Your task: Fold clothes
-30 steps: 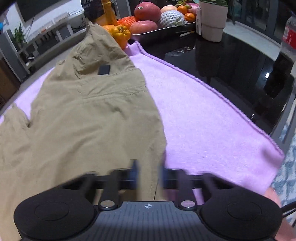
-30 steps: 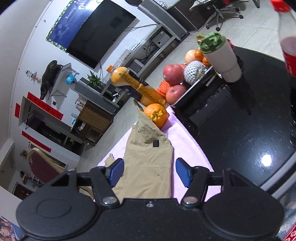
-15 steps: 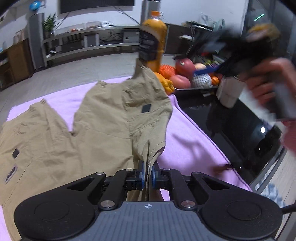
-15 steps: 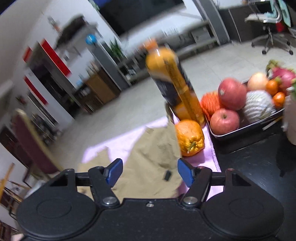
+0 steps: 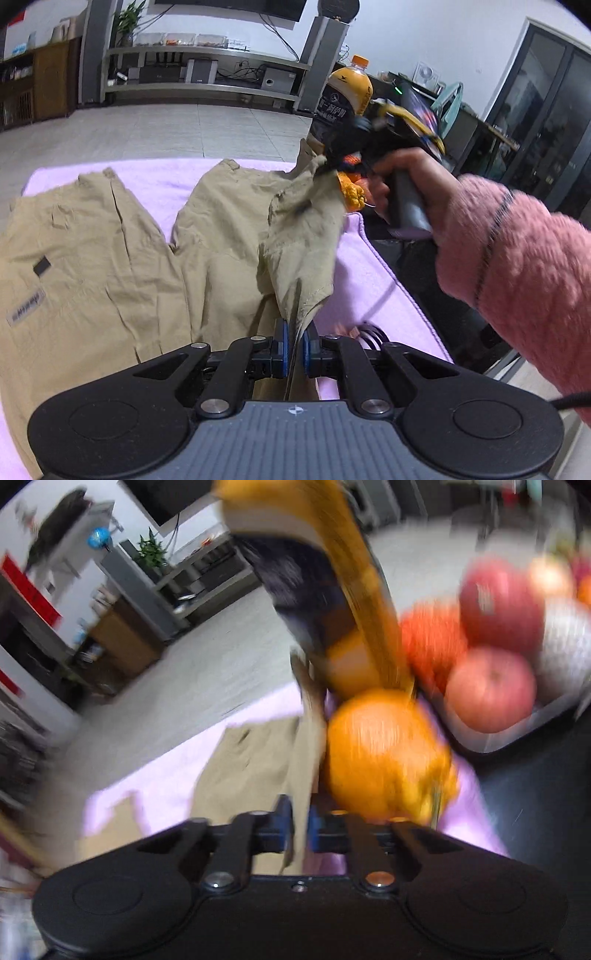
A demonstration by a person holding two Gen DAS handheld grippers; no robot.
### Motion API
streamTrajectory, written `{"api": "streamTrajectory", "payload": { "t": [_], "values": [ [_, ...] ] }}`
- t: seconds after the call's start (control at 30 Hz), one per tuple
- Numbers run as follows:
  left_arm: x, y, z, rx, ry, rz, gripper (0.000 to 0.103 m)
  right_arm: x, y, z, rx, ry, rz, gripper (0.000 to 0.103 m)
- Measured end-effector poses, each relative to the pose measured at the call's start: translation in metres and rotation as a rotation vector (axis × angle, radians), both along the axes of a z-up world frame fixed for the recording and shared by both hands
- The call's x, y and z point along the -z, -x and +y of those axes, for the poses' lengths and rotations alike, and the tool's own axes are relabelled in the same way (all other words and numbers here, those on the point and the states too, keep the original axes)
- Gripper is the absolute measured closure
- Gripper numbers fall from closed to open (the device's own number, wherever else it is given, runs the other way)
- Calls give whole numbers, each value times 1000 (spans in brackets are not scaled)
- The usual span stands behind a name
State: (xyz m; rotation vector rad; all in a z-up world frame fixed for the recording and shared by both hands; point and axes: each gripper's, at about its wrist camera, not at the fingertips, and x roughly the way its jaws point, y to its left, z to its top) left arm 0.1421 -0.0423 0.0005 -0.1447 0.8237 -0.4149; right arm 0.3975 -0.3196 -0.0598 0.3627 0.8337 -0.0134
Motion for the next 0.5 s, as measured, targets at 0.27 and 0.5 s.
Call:
{"api": "streamTrajectory", "payload": {
  "t": [0.27, 0.5],
  "values": [
    [20, -8, 36, -27, 188, 48, 96, -73, 18, 95, -39, 325, -258, 101],
    [27, 9, 117, -140, 318, 40, 96, -99, 30, 226, -222, 470, -368, 101]
  ]
}}
